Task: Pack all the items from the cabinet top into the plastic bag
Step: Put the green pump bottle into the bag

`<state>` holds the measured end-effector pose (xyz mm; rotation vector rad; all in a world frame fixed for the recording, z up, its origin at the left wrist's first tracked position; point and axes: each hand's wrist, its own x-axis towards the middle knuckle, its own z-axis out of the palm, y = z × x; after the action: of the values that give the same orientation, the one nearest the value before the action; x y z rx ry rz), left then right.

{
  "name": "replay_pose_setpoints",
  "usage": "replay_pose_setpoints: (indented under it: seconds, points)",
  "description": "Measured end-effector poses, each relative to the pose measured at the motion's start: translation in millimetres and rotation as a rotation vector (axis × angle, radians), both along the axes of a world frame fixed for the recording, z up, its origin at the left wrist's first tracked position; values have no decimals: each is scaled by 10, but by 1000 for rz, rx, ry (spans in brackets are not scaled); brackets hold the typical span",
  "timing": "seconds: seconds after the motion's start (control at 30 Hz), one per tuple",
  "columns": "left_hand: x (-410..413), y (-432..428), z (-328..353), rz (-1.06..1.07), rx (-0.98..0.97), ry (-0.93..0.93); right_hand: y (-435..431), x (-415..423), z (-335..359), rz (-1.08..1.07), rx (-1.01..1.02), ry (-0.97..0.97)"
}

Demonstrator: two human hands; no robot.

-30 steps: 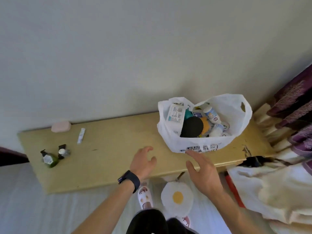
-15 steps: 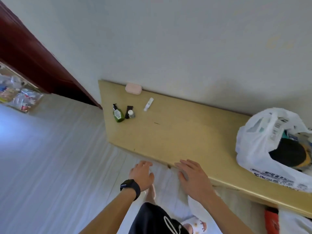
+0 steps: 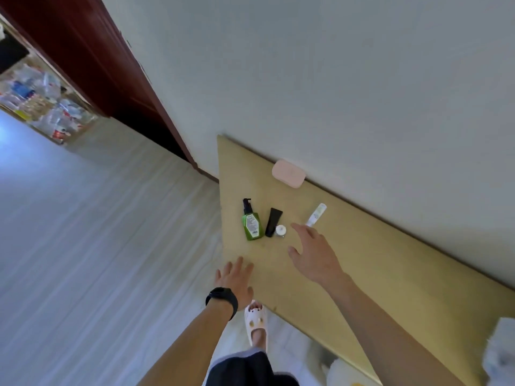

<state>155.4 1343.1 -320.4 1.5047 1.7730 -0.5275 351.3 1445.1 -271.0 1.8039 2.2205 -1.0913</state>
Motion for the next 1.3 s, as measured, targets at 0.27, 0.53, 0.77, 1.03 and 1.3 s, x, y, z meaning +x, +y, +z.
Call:
replay_pose_setpoints:
  seconds: [0.27,0.53,0.77,1.03,1.3]
  points:
    - [-107,113,-64,60,40,-87,389,-478,-500,195,-76,-287]
    - [-209,1003,-9,670,210,-244,-381,16,-680,-88,-210,-237]
    - [-98,1393,-177,795,116,-170,-960,403,-332,-767,-421,126]
    - [-139,943,-71,1231,130,-529,-1331,568,159,-1241,-356,511]
    - [854,604,669,981,-29,-931,-1434,1007,759,-1393,-224,816]
